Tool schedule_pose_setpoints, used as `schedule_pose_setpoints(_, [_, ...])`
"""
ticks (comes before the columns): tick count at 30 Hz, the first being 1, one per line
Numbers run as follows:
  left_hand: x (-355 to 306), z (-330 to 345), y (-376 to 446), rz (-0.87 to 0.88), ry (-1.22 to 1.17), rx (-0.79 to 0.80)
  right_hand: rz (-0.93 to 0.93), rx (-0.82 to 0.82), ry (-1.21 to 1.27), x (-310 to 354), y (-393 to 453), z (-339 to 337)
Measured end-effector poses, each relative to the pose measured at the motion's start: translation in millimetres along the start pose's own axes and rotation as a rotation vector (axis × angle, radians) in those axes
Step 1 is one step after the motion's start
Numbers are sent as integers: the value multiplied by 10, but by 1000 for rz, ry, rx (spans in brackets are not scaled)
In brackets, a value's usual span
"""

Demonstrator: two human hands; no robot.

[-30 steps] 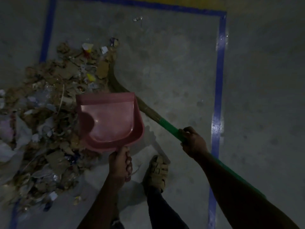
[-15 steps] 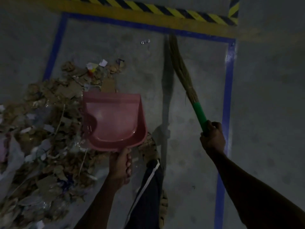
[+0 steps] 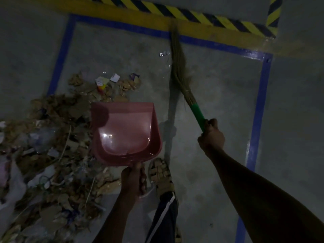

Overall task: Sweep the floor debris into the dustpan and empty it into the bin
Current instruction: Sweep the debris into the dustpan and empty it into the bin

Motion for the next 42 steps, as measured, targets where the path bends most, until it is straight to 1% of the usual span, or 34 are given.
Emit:
schedule_pose_setpoints(2, [-102, 32, 76, 15, -11, -1, -29, 13, -13, 123, 163, -83])
schedule_pose_setpoints(6, [-339, 43, 133, 39, -14, -8, -180, 12, -154, 359, 388, -237])
schedule_pose_setpoints(9, [-447, -50, 172, 48, -70, -40, -286, 8, -224, 530, 410, -273])
schedule_pose_setpoints(13, [-423, -345, 166, 54, -162, -76, -430, 69, -329, 772, 119, -199])
schedule_pose_setpoints(15, [-354, -543, 128, 49, -199, -88, -522, 109, -373, 878, -125, -77])
schedule_pose_setpoints(16, [-295, -660, 108, 47, -215, -93, -539, 137, -373, 923, -272, 12])
schedule_pose_setpoints(19, [-73, -990, 3, 47, -232, -118, -535, 224, -307, 1009, -790, 340])
schedule_pose_setpoints(24, [379, -1619, -188, 32, -349, -93, -580, 266, -279, 994, -1698, 967])
schedule_pose_setpoints(26, [582, -1914, -330, 54, -402, -74, -544, 276, -230, 943, -2026, 1145])
schedule_pose_setpoints(27, [680, -2056, -412, 69, -415, -72, -498, 273, -198, 921, -2181, 1166])
schedule_pose_setpoints(29, [853, -2331, -550, 70, -410, -75, -434, 243, -164, 849, -2448, 1158])
schedule_pose_setpoints(31, [1014, -2635, -632, 64, -373, -103, -494, 183, -234, 734, -2657, 1132])
schedule_pose_setpoints(33, [1207, -2937, -680, 47, -364, -119, -577, 78, -324, 597, -2810, 1096])
schedule_pose_setpoints(35, [1380, -3209, -760, 44, -367, -144, -580, -4, -333, 435, -2939, 1085])
schedule_pose_setpoints(39, [1590, -3426, -916, 25, -309, -201, -467, -117, -303, 108, -3133, 1181])
schedule_pose_setpoints(40, [1659, -3453, -926, 5, -310, -212, -426, -130, -290, 71, -3165, 1209])
schedule_pose_setpoints(42, [1844, -3529, -936, -18, -303, -207, -325, -105, -281, 44, -3240, 1312])
Point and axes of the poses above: each hand's wrist, its own y-axis towards the middle knuckle, its own z-axis out of the palm, x = y × z, the point moved 1 cm from there along y, towards the middle knuckle, and after that the axes turned 11 degrees about -y, right-handed, at the moved point
